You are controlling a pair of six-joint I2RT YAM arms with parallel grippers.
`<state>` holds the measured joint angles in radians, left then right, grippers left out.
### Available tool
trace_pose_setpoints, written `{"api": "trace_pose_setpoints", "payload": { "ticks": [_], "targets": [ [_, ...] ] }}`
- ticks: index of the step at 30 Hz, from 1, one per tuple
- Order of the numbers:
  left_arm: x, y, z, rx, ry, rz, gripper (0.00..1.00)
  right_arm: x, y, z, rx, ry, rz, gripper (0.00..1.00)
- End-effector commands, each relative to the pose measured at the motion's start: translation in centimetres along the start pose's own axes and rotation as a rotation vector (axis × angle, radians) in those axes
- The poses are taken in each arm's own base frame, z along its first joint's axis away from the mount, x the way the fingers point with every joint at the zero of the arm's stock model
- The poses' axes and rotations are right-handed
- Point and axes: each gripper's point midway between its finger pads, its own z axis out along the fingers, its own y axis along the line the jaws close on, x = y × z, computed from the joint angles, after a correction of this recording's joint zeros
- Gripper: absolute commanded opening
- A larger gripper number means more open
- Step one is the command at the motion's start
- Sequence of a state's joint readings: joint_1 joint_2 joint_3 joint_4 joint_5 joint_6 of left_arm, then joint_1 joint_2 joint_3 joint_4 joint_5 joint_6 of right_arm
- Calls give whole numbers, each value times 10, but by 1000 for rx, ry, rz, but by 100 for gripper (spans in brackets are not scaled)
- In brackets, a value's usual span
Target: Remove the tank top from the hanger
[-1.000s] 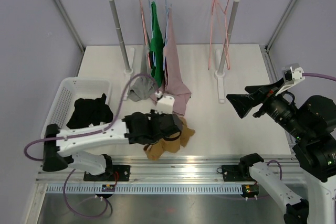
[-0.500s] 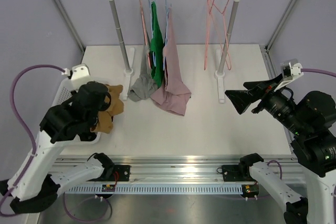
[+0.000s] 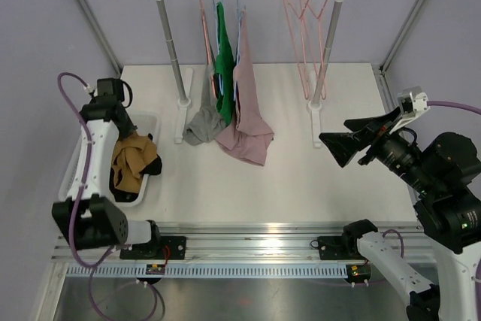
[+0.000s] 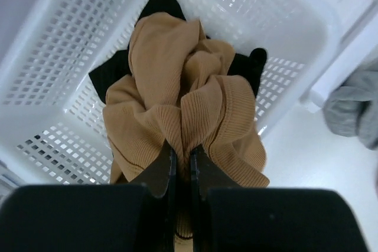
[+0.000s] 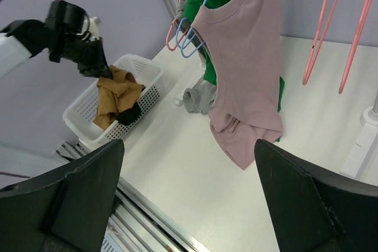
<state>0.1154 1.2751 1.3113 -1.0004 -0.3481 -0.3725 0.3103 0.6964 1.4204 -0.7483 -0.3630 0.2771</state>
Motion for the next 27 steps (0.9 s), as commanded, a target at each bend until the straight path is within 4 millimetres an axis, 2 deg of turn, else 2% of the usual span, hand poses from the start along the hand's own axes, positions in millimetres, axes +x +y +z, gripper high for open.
{"api": "trace_pose_setpoints", "payload": {
  "ticks": [1, 2, 4, 6, 9, 11, 15, 18, 19, 21, 22, 23, 25, 27],
  "targets": [
    [2, -18, 35, 60, 95, 29, 0, -5, 11, -1, -58, -26, -11, 99],
    [11, -20, 54, 32, 159, 40, 0, -3, 11, 0, -62, -20, -8, 99],
    [18, -10, 73, -33, 204, 26, 0, -1, 13, -2, -75, -18, -8, 99],
    [22, 25, 93, -215, 210, -14, 0, 3, 14, -3, -88, -13, -5, 100],
    [24, 57, 106, -310, 244, -123, 0, 8, 14, -3, -91, 0, -7, 100],
    [21, 67, 107, -365, 223, -150, 0, 10, 14, -5, -91, 0, -7, 99],
    [19, 77, 108, -408, 190, -191, 0, 13, 14, -4, -99, 1, 0, 99],
    [19, 58, 112, -294, 215, -184, 0, 17, 12, -2, -98, 13, 8, 100],
    [16, 57, 106, -275, 197, -197, 0, 19, 11, 0, -95, 18, 9, 99],
    [11, 51, 98, -224, 167, -208, 21, 20, 9, 3, -92, 22, 16, 100],
    [2, 51, 83, -202, 120, -225, 46, 19, 9, 5, -94, 21, 24, 99],
    [-2, 49, 74, -173, 103, -233, 60, 20, 8, 11, -97, 35, 35, 100],
    [-16, 47, 45, -110, 20, -260, 99, 16, 10, 17, -108, 43, 59, 100],
    [-23, 42, 24, -43, -33, -270, 99, 17, 11, 32, -132, 89, 89, 100]
  ]
}}
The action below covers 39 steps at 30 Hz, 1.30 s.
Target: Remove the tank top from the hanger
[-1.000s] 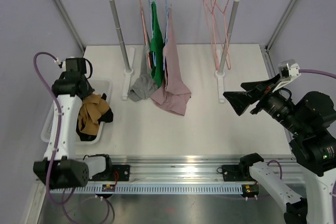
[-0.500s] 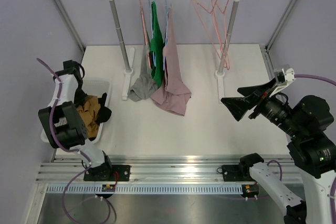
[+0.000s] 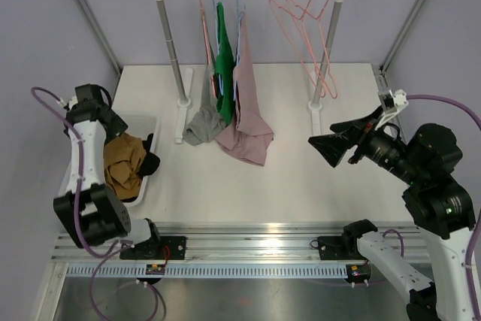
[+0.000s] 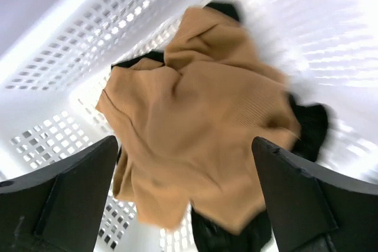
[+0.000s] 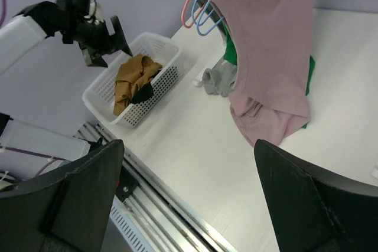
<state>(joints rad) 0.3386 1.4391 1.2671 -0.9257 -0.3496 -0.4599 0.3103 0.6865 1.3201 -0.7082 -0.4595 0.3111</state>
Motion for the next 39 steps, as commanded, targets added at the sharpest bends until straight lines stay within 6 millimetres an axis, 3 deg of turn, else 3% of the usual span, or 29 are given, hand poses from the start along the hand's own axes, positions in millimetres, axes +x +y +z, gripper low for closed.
{"api": "trace_pose_setpoints", "payload": {
  "ticks": [1, 5, 7, 8, 9, 10, 11, 12, 13, 14, 15, 16, 17, 18, 19, 20, 21, 22, 23, 25, 26, 27, 29, 30, 32, 33, 35, 39],
  "targets": [
    [-25, -10, -60, 198, -157, -42, 99, -20, 10, 24, -73, 14, 44, 99],
    [-23, -24, -141, 435, -302, 14, 99, -33, -2, 58, -57, 27, 120, 99],
    [-7, -43, -178, 592, -359, 109, 99, -48, -3, 69, -53, -11, 137, 100],
    [7, -54, -192, 664, -364, 161, 99, -48, -16, 85, -12, -6, 150, 100],
    [15, -53, -211, 734, -404, 184, 99, -50, -21, 93, 9, -8, 150, 99],
    [27, -58, -218, 789, -396, 227, 99, -60, -23, 99, 24, -27, 137, 100],
    [39, -62, -216, 826, -386, 247, 99, -55, -33, 119, 64, -4, 144, 99],
    [58, -68, -228, 911, -391, 304, 99, -57, -38, 128, 86, -5, 139, 99],
    [66, -68, -227, 928, -394, 319, 99, -67, -38, 135, 101, -25, 114, 100],
    [75, -72, -229, 960, -393, 343, 99, -59, -47, 156, 139, -1, 112, 99],
    [91, -74, -215, 955, -361, 374, 99, -60, -50, 165, 158, -2, 108, 100],
    [96, -70, -216, 970, -379, 376, 99, -71, -48, 172, 164, -24, 92, 99],
    [102, -72, -215, 990, -383, 393, 99, -64, -58, 192, 199, -3, 92, 99],
    [113, -72, -205, 994, -372, 410, 99, -64, -56, 201, 204, -2, 84, 99],
    [113, -67, -205, 998, -406, 405, 99, -75, -53, 207, 210, -27, 73, 100],
    [112, -65, -206, 1005, -431, 388, 99, -67, -66, 225, 252, -10, 74, 99],
    [113, -62, -207, 1012, -438, 378, 99, -65, -66, 234, 256, -3, 74, 94],
    [112, -59, -211, 1022, -454, 371, 99, -76, -63, 239, 258, -27, 64, 92],
    [107, -53, -220, 1040, -507, 343, 99, -66, -74, 257, 299, -5, 57, 90],
    [104, -48, -220, 1028, -529, 317, 99, -75, -67, 268, 309, -13, 25, 86],
    [105, -46, -219, 1031, -528, 318, 99, -62, -79, 285, 345, 18, 16, 85],
    [106, -46, -219, 1033, -528, 317, 99, -73, -74, 287, 343, -1, 9, 82],
    [106, -46, -218, 1027, -528, 318, 99, -60, -79, 307, 360, 30, -4, 79],
    [106, -46, -216, 1018, -523, 317, 99, -69, -75, 308, 358, 12, -8, 79],
    [104, -45, -213, 997, -519, 312, 99, -56, -84, 324, 402, 36, -28, 76],
    [104, -46, -211, 992, -513, 310, 99, -62, -83, 324, 406, 22, -36, 74],
    [105, -47, -210, 991, -506, 312, 99, -48, -91, 339, 439, 46, -68, 67],
    [106, -49, -210, 994, -499, 320, 99, -47, -99, 347, 498, 36, -136, 54]
  ]
}}
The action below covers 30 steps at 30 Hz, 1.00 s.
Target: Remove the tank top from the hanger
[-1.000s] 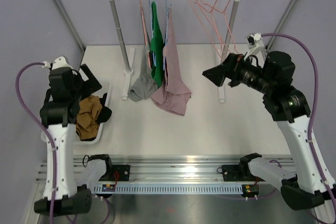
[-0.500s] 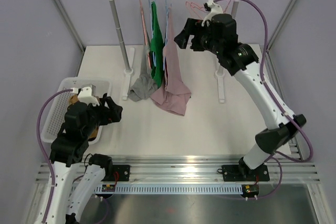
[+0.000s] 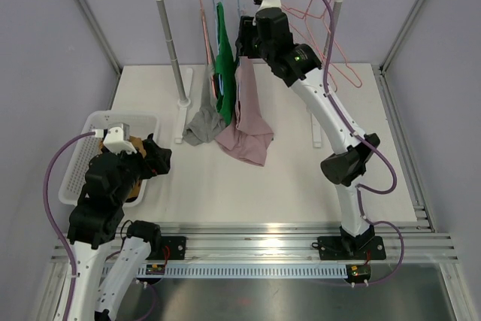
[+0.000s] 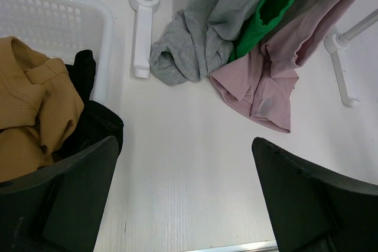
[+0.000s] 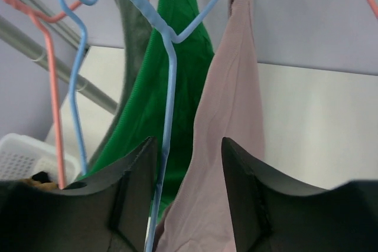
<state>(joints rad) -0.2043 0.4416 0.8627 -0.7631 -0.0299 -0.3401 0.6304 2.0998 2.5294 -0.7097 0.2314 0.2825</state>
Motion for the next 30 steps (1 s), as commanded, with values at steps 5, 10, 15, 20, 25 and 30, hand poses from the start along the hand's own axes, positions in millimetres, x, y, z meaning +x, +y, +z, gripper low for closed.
{"api": "trace_pose_setpoints", "payload": {
  "ticks": [5, 10, 15, 20, 25, 30],
  "targets": [
    [-13, -5, 0, 19, -48, 2, 99, -14, -16, -5, 125, -60, -79, 32],
    [-12, -6, 1, 29, -44, 6, 99, -15, -15, -7, 120, -62, -95, 6],
    [-12, -8, 0, 35, -44, 6, 99, -28, -13, -15, 104, -88, -97, 0],
    [-12, -8, 1, 37, -44, 6, 99, -60, -7, -42, 68, -164, -85, 0],
    [-12, -8, -1, 39, -50, 4, 99, -86, -13, -67, 95, -235, -89, 0],
    [-16, -10, -6, 55, -77, 7, 99, -102, -19, -87, 116, -278, -96, 0]
  ]
}}
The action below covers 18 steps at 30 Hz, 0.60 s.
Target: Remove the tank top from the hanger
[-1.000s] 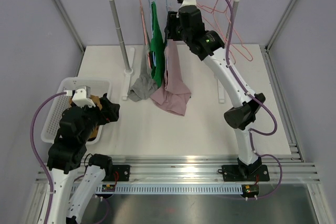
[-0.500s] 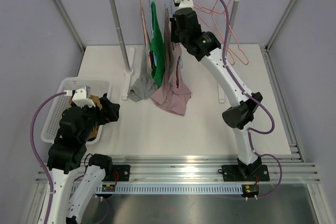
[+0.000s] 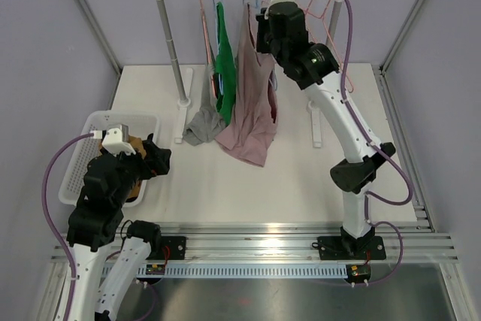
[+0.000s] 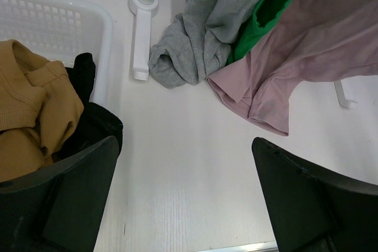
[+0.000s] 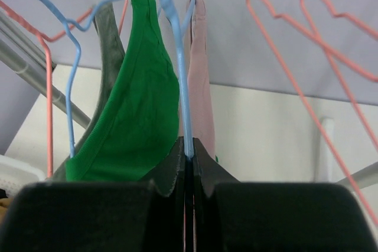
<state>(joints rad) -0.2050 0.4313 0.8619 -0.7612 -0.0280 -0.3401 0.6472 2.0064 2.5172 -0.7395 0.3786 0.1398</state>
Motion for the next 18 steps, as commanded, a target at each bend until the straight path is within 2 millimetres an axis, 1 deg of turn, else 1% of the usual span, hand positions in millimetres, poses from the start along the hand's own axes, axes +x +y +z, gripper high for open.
{"api": "trace_pose_setpoints", "payload": {
  "ticks": [1, 2, 3, 4, 5, 6, 7, 8, 9, 10, 11, 12, 13, 14, 15, 16, 17, 18],
  "targets": [
    [-16, -10, -5, 53, -71, 7, 99, -71, -14, -44, 21, -195, 48, 0],
    [-16, -10, -6, 54, -74, 8, 99, -73, -15, -48, 19, -197, 50, 0],
    [-17, -10, -6, 54, -78, 10, 99, -68, -16, -48, 21, -184, 50, 0],
    [-17, -10, -5, 53, -76, 11, 99, -66, -18, -53, 19, -179, 52, 0],
    [-19, -11, -6, 55, -82, 11, 99, -75, -19, -64, 10, -199, 61, 0],
    [-18, -15, -6, 81, -72, 16, 99, -65, -20, -61, 14, -178, 56, 0],
    [-18, -16, -4, 81, -67, 17, 99, -64, -20, -65, 8, -177, 60, 0],
    [-21, -17, -5, 83, -68, 19, 99, -75, -25, -85, -7, -208, 79, 0],
    [-21, -17, -2, 78, -58, 16, 99, -61, -25, -83, -13, -177, 78, 0],
    [-22, -19, -2, 85, -51, 15, 99, -70, -27, -104, -39, -201, 95, 0],
    [-30, -23, -4, 98, -64, 12, 99, -68, -28, -110, -52, -198, 103, 0],
    [-33, -27, -5, 108, -65, -4, 99, -53, -29, -110, -53, -170, 105, 0],
    [-39, -36, -3, 149, -67, -13, 99, -62, -31, -133, -88, -197, 121, 0],
    [-44, -43, -2, 176, -67, -31, 99, -47, -31, -135, -99, -167, 114, 0],
    [-54, -51, -4, 201, -80, -35, 99, -46, -32, -144, -113, -168, 127, 0],
    [-55, -58, 6, 226, -46, -37, 99, -52, -32, -167, -162, -188, 137, 0],
    [-58, -63, 9, 238, -37, -40, 99, -50, -34, -177, -177, -183, 141, 0],
    [-68, -71, 8, 259, -49, -44, 99, -37, -34, -182, -190, -148, 148, 0]
  ]
}}
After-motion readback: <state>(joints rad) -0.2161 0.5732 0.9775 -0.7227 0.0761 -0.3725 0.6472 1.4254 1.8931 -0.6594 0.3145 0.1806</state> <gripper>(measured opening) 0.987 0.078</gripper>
